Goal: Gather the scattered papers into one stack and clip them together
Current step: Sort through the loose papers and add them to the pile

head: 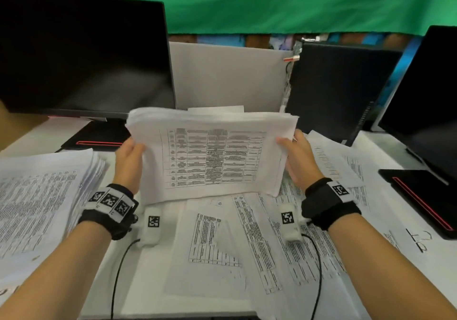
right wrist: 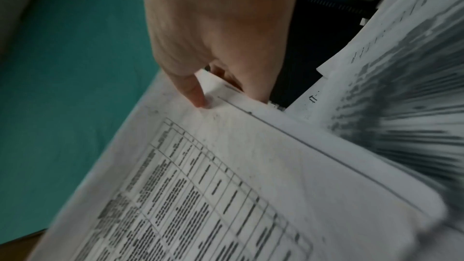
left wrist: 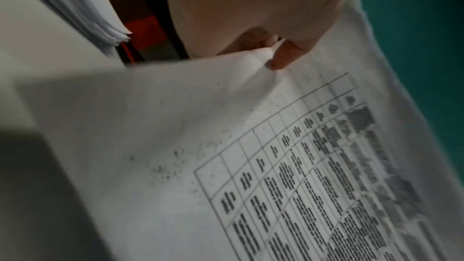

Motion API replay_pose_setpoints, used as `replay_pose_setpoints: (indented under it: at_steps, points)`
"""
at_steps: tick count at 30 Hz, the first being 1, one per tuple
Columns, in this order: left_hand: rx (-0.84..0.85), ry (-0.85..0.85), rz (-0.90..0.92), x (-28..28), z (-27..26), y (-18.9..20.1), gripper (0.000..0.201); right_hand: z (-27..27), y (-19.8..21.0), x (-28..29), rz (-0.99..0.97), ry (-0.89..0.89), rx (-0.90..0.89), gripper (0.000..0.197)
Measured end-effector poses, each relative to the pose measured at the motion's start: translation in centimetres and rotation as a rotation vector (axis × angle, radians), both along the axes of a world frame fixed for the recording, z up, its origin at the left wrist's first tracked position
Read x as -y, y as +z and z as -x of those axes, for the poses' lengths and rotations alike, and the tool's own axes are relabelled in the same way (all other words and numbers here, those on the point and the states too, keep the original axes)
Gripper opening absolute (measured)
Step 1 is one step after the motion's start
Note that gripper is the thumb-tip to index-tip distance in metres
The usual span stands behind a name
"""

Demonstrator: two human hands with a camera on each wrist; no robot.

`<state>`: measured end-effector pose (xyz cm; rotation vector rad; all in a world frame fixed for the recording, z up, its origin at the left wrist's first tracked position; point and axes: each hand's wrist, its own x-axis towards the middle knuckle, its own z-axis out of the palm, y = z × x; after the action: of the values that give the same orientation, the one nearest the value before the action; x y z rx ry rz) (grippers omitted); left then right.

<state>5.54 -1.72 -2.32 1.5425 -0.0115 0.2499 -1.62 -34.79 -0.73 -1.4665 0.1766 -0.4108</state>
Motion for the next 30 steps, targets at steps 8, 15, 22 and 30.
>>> replay_pose_setpoints:
  at_steps: [8,15,22,30]
  points:
    - [-0.287,-0.002,-0.148,-0.8,-1.5,-4.0,0.028,-1.4,-0.9,0.4,0.658,-0.334,-0.076,0.020]
    - [-0.426,-0.067,-0.237,-2.8,-2.0,-7.8,0.019,-1.6,-2.2,0.7,0.547,-0.187,-0.128,0.009]
    - [-0.471,-0.102,-0.147,-2.6,-0.9,-6.9,0.021,-0.9,-2.6,2.3,0.467,-0.110,-0.219,0.011]
    - [-0.418,-0.070,-0.237,-2.2,-0.7,-6.6,0.025,-0.5,-1.2,0.5,0.872,-0.055,-0.157,0.011]
